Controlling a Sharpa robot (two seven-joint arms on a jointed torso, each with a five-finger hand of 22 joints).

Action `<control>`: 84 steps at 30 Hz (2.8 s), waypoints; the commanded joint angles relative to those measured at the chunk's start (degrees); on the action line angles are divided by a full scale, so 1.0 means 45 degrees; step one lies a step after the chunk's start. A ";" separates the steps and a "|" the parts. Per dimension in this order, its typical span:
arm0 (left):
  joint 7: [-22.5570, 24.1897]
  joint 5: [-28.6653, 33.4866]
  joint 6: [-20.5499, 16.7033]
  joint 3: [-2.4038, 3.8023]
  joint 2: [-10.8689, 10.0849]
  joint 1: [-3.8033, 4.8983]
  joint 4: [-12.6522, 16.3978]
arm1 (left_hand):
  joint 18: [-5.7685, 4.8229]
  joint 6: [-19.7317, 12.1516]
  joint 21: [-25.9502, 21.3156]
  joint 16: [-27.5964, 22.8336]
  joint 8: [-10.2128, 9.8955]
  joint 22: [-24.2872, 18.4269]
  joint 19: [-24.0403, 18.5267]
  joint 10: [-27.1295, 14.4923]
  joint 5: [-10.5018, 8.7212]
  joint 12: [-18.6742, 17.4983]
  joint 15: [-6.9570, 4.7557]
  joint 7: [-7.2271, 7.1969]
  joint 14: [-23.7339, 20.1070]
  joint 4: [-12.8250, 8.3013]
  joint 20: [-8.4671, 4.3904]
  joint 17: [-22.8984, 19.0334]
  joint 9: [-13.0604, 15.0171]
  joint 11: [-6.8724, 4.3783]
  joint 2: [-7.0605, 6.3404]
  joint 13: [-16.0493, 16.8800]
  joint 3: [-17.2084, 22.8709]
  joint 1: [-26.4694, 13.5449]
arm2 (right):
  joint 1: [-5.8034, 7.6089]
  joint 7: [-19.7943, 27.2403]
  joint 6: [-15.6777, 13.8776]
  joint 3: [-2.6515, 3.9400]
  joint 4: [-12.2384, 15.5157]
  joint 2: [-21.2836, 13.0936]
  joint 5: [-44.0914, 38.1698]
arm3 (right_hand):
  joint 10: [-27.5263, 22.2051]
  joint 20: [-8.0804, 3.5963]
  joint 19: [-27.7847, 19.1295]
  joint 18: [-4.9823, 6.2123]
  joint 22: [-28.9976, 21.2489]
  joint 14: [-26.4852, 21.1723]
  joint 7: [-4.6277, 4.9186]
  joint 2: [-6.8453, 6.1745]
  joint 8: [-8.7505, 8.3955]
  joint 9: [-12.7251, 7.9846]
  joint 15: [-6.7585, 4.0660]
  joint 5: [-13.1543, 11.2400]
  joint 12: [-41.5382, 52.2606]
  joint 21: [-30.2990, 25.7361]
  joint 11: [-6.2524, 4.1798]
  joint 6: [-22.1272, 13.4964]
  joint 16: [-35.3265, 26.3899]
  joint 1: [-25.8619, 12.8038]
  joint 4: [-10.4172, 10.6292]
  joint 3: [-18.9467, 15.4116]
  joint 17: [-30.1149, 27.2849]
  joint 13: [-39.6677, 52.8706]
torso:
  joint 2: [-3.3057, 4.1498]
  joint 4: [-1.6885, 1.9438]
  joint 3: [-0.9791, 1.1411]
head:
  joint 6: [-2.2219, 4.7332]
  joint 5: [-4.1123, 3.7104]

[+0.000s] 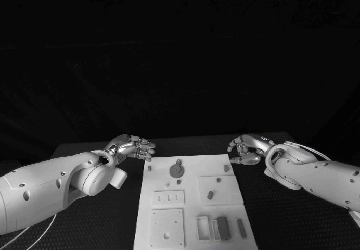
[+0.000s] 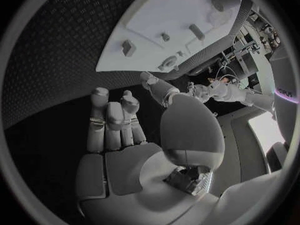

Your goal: Assemble the parts on the task board

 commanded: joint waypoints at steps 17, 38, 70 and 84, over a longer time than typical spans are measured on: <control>0.0236 -0.0088 0.0361 0.0006 0.0042 -0.0089 -0.0048 | 0.0134 -0.0016 -0.0072 -0.0102 -0.0034 0.0031 0.0023 0.0033 0.0053 -0.0087 -0.0005 0.0139 0.0035 -0.0043 -0.0046 0.0058 -0.0009 0.0051 0.0015 0.0030 -0.0014 -0.0021 | -0.0898 0.1198 0.0449 -0.0037 -0.1284 0.0605 -0.0045 | -0.1263 0.0185 -0.0516 0.0269 0.0261 -0.0561 -0.0051 -0.0099 -0.0300 -0.0074 -0.0006 -0.0034 0.0150 0.0092 0.0153 -0.0650 0.0041 0.0007 -0.0261 0.0085 0.0103 -0.0045 | 0.0006 0.0011 -0.0013 | -0.0175 0.0035; 0.0232 -0.0088 0.0400 0.0008 0.0078 -0.0133 -0.0041 | 0.0132 -0.0062 -0.0092 -0.0146 -0.0078 0.0044 0.0021 0.0005 0.0053 -0.0129 0.0003 0.0178 0.0034 0.0001 -0.0040 0.0094 -0.0021 0.0069 0.0025 0.0041 -0.0030 -0.0084 | -0.1140 0.1103 0.0386 -0.0033 -0.1931 0.1171 0.0018 | -0.1156 0.0160 -0.0416 0.0269 0.0264 -0.0480 -0.0014 0.0153 -0.0216 -0.0012 0.0023 -0.0030 0.0330 0.0233 0.0183 -0.0552 0.0183 -0.0063 -0.0106 0.0111 0.0147 -0.0096 | 0.0003 0.0043 -0.0076 | -0.0189 0.0076; 0.0160 -0.0088 0.0475 0.0006 0.0044 -0.0141 -0.0019 | 0.0136 -0.0087 -0.0108 -0.0177 -0.0102 0.0054 0.0016 -0.0009 0.0053 -0.0155 0.0004 0.0190 0.0035 0.0003 -0.0039 0.0121 -0.0024 0.0077 0.0016 0.0052 -0.0027 -0.0089 | -0.1302 0.1176 0.0225 -0.0031 -0.2376 0.1560 0.0143 | -0.1097 0.0100 -0.0429 0.0269 0.0256 -0.0400 -0.0004 0.1025 0.0215 0.0179 0.0028 -0.0031 0.0553 0.0427 0.0189 0.0404 0.0298 -0.0081 -0.0323 0.0070 0.0137 -0.0278 | -0.0005 0.0018 -0.0076 | -0.0373 0.0175; 0.0149 -0.0088 0.0496 0.0006 0.0005 -0.0141 0.0018 | 0.0136 -0.0089 -0.0113 -0.0189 -0.0107 0.0058 0.0016 -0.0008 0.0053 -0.0162 0.0005 0.0193 0.0037 0.0007 -0.0038 0.0132 -0.0024 0.0078 0.0014 0.0058 -0.0027 -0.0093 | -0.1302 0.1229 0.0085 -0.0030 -0.2391 0.1580 0.0281 | -0.0979 0.0066 -0.0390 0.0269 0.0255 -0.0309 -0.0154 0.1673 0.0406 0.0254 -0.0075 -0.0029 0.0662 0.0534 0.0055 0.0991 0.0357 -0.0160 -0.0492 0.0081 0.0119 -0.0413 | -0.0015 0.0009 -0.0075 | -0.0419 0.0209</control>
